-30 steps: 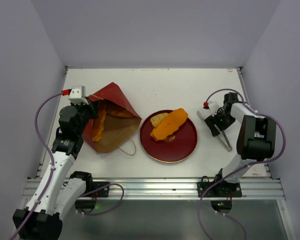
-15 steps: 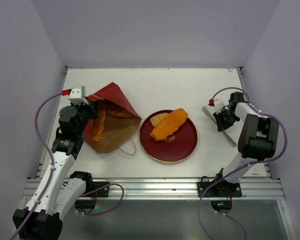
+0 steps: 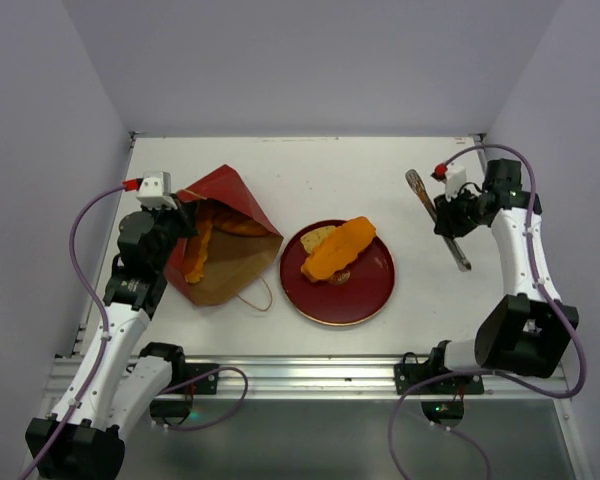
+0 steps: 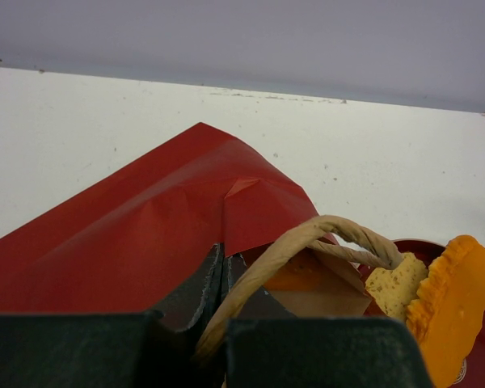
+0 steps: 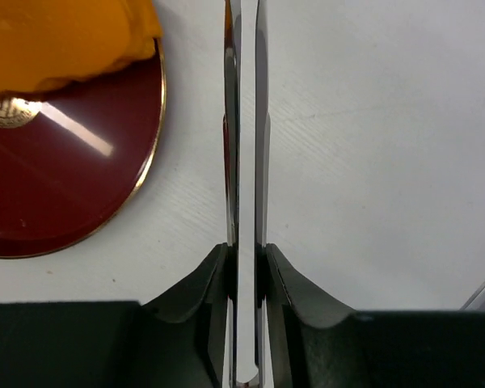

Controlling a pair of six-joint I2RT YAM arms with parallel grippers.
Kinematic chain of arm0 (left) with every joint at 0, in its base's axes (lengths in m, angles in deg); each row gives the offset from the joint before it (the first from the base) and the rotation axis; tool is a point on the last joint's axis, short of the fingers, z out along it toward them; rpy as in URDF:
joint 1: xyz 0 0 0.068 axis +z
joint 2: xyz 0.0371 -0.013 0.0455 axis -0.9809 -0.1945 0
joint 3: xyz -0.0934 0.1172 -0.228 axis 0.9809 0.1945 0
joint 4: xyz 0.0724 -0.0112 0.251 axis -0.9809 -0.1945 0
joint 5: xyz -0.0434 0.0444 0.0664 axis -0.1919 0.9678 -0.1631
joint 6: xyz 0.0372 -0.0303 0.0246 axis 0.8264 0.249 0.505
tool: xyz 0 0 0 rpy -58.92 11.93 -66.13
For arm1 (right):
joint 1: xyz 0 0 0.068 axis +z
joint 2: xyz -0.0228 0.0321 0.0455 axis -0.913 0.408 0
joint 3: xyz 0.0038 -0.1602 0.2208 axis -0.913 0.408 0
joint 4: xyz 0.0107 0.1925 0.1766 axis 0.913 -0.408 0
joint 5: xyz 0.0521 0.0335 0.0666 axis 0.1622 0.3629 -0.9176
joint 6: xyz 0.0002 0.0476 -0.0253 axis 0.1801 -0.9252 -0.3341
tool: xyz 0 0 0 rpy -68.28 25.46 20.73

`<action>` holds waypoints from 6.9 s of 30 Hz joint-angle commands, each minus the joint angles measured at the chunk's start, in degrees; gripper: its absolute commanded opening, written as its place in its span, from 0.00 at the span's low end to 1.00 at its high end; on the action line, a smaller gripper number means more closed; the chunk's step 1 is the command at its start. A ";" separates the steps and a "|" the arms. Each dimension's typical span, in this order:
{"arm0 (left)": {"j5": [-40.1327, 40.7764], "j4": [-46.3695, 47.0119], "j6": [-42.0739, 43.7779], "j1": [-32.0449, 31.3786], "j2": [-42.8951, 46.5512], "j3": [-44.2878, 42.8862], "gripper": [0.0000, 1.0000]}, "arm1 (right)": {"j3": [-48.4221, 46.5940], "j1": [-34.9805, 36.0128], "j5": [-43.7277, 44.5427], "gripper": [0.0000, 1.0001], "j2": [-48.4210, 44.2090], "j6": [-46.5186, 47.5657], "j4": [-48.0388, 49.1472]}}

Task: Take the fake bread out of the paper bag

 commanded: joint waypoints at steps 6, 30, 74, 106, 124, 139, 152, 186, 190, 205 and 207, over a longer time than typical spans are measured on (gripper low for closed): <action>-0.85 4.35 0.19 0.08 0.06 -0.13 0.00 | -7.62 0.29 -7.83 0.36 -5.69 -2.04 -8.71; -0.94 4.44 0.19 0.08 -0.55 -0.30 0.00 | -8.50 20.33 -6.25 0.43 -14.48 -7.59 -9.85; -3.14 6.63 -1.83 0.08 -7.85 -1.89 0.00 | -20.20 76.06 56.05 0.40 24.98 8.24 25.38; -4.19 6.55 -1.92 0.78 -7.50 -1.89 0.00 | -16.86 75.97 62.30 0.48 32.63 11.84 32.51; -4.72 6.72 -2.09 1.05 -7.50 -1.89 0.00 | -14.75 75.09 64.76 0.50 32.98 13.34 36.99; -5.07 6.81 -2.18 1.40 -7.41 -1.80 0.00 | -12.46 74.91 66.52 0.50 30.87 14.66 39.98; -5.33 6.90 -2.36 1.48 -7.32 -1.71 0.00 | -13.52 74.74 69.24 0.51 34.12 16.24 41.29; -4.46 6.63 -2.62 2.28 -7.76 -1.53 0.00 | -12.11 74.83 65.65 0.00 26.92 13.79 36.83; -3.93 6.37 -2.53 2.45 -8.11 -1.45 0.00 | -10.88 75.26 63.80 0.00 24.20 13.16 35.50; -3.58 6.46 -2.71 2.89 -9.08 -1.27 0.00 | -13.16 75.79 53.34 0.00 15.84 5.43 22.32; -3.58 6.63 -3.15 2.98 -9.34 -1.27 0.00 | -13.43 75.88 53.60 0.00 14.71 5.95 21.26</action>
